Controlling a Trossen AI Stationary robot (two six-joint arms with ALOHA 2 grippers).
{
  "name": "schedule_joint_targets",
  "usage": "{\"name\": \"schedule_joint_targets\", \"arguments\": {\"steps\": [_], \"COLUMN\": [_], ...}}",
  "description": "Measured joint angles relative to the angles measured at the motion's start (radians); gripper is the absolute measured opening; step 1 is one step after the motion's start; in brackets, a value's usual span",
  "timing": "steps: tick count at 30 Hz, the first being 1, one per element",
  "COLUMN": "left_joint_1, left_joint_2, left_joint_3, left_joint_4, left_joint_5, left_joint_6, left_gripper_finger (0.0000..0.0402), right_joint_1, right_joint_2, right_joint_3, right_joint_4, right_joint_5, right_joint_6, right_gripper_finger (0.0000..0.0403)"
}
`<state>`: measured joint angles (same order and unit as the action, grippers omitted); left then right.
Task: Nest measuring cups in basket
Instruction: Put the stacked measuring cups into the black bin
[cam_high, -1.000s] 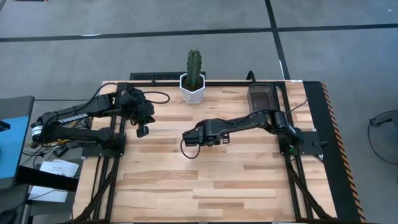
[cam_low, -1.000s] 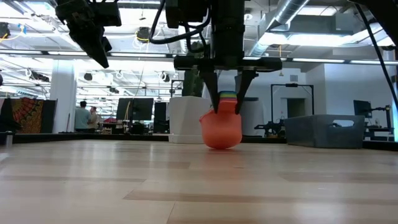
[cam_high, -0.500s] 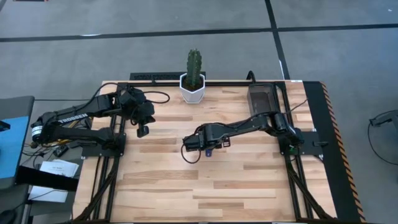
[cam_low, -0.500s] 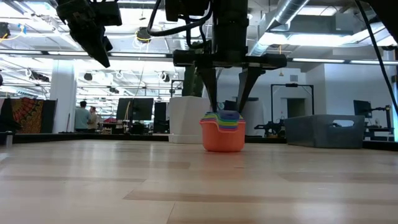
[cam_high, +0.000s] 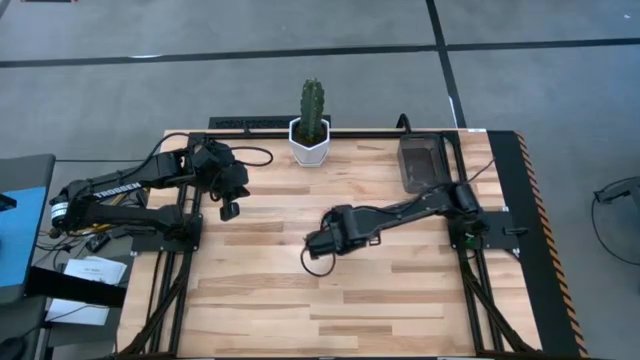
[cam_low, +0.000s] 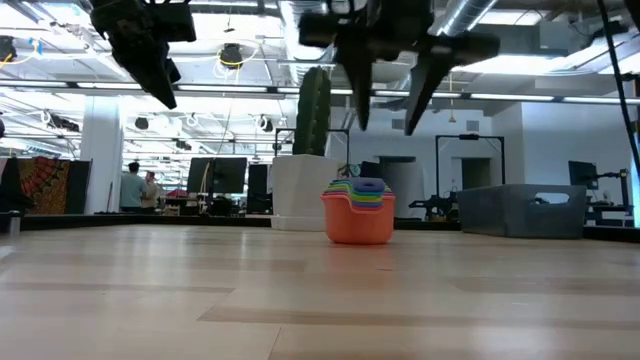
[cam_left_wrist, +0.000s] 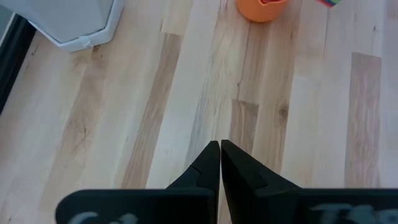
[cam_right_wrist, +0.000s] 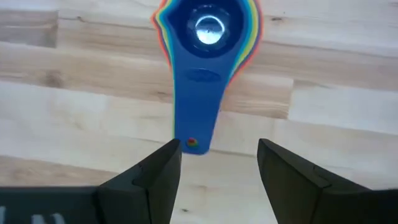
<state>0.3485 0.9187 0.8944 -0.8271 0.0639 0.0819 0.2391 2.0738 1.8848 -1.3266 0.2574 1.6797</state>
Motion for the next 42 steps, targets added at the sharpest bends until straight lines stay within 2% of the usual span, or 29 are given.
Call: {"name": "schedule_joint_targets", "arguments": {"steps": [3,5,8,11,14,16,20,25,30,36,42], "left_joint_1": [0.0,0.0,0.0,0.0,0.0,0.0,-0.001,-0.028,-0.1,-0.178,-0.223], "left_joint_2": [0.0,0.0,0.0,0.0,0.006,0.019,0.058,0.127,0.234,0.451,0.633], "left_joint_3": [0.0,0.0,0.0,0.0,-0.002,-0.024,-0.116,-0.232,-0.314,-0.317,-0.317], "left_joint_4": [0.006,0.006,0.008,0.015,0.042,0.108,0.276,0.561,0.876,1.104,1.325], "left_joint_5": [0.0,0.0,0.0,0.0,0.024,0.068,0.148,0.253,0.29,0.289,0.299], "left_joint_6": [-0.015,-0.024,-0.042,-0.066,-0.076,-0.089,-0.15,-0.221,-0.222,-0.172,-0.171], "left_gripper_finger": [0.0002,0.0002,0.0002,0.0002,0.0002,0.0002,0.0002,0.0002,0.0002,0.0002,0.0002], "right_joint_1": [0.036,0.061,0.092,0.126,0.158,0.169,0.169,0.134,0.109,0.061,0.033], "right_joint_2": [-0.044,-0.084,-0.177,-0.286,-0.369,-0.412,-0.465,-0.496,-0.479,-0.434,-0.431], "right_joint_3": [-0.061,-0.157,-0.376,-0.606,-0.796,-0.903,-1.072,-1.168,-1.203,-1.205,-1.203], "right_joint_4": [0.03,0.123,0.388,0.687,0.899,1.032,1.283,1.417,1.582,1.564,1.582], "right_joint_5": [0.011,0.01,0.026,0.127,0.209,0.226,0.233,0.23,0.162,0.076,0.021], "right_joint_6": [0.03,0.065,0.139,0.2,0.225,0.2,0.04,-0.02,-0.196,-0.274,-0.346], "right_gripper_finger": [0.0235,0.0235,0.0235,0.0235,0.0235,0.0235,0.0239,0.024,0.0238,0.0241,0.0291]}}
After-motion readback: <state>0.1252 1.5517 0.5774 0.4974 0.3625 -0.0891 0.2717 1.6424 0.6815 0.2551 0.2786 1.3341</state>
